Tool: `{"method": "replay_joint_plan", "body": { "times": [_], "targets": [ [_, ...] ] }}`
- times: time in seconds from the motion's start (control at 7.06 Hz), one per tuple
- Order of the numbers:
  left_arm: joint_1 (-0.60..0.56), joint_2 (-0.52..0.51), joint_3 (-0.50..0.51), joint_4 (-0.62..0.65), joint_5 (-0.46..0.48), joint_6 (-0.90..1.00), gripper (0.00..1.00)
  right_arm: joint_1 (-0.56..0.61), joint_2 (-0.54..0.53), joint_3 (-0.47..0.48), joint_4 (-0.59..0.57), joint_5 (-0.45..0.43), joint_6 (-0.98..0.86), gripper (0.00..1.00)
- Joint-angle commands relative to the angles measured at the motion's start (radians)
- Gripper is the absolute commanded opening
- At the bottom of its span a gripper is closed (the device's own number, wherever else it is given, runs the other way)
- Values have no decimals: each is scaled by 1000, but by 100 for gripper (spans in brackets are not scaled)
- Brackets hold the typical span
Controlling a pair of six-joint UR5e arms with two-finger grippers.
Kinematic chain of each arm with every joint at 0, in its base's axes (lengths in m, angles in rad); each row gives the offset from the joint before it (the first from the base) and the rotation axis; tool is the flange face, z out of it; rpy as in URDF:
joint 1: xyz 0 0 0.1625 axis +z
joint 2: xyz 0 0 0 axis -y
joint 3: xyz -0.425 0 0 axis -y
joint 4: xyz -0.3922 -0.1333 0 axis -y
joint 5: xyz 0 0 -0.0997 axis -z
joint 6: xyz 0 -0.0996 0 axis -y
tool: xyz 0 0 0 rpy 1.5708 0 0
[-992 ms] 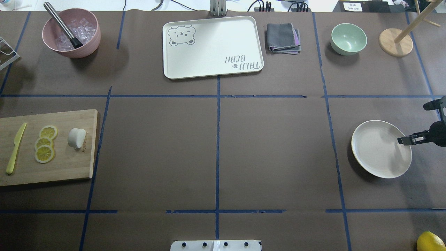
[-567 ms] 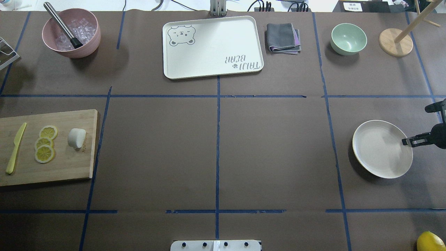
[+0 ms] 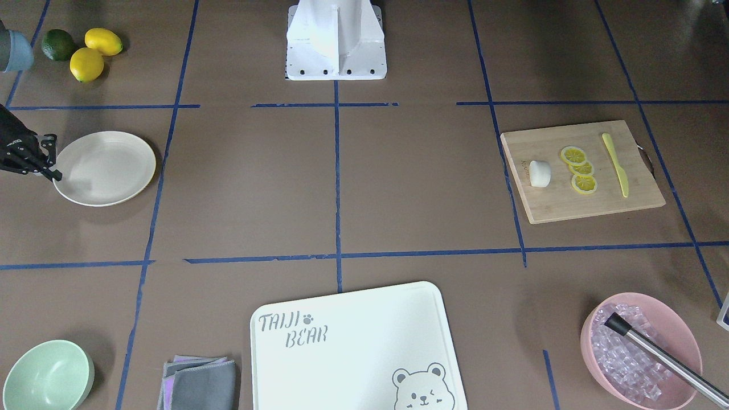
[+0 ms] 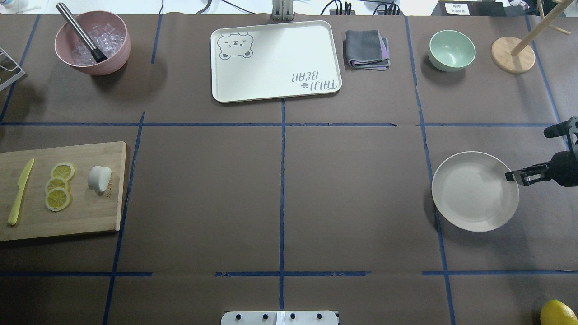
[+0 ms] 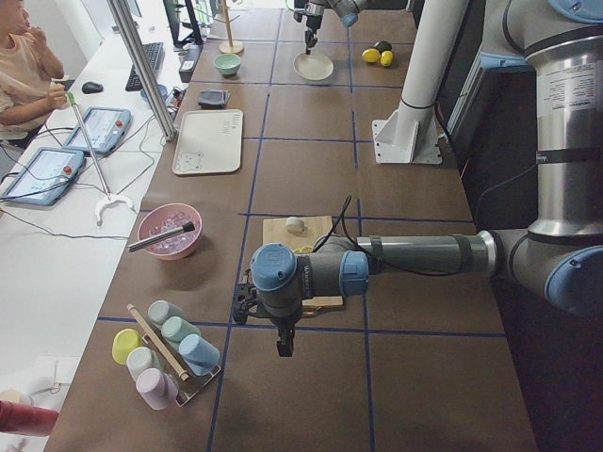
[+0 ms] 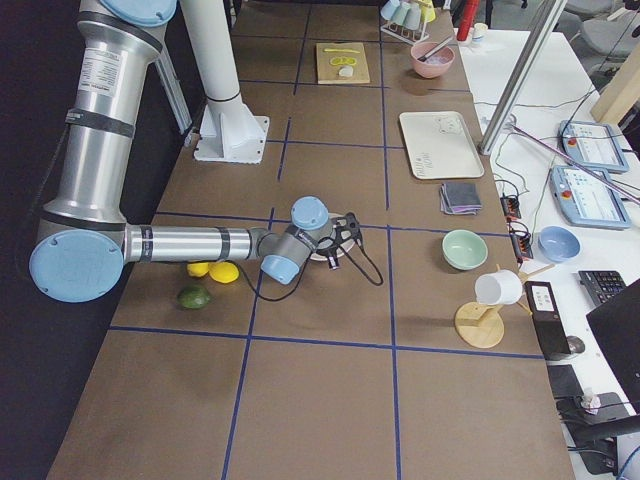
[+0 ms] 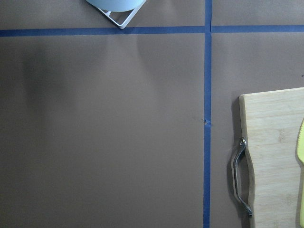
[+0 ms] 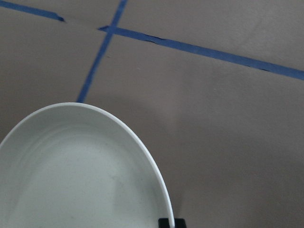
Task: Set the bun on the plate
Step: 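Slide the white plate with the right gripper toward the table center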
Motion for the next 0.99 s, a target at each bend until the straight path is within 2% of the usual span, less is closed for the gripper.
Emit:
{"method": "replay_joint_plan", "body": {
  "times": [0.0,0.14,0.42,0.57,0.71,0.85],
  "targets": [
    [0,-1,0,0,0,0,100,-12,100,73,-18,48,121,0],
    [0,0,1,3,0,0,100,-89,214,70,-86,29,232,1],
    [0,20,1,3,-2,0,100,-229,420,70,-317,-109,338,2],
    [1,32,0,3,-5,0,100,-297,532,72,-466,-208,383,2],
    [0,35,0,2,-3,0,100,-373,615,57,-556,-264,404,1],
    [0,35,0,2,-3,0,100,-438,708,-9,-579,-362,502,1]
  ]
}}
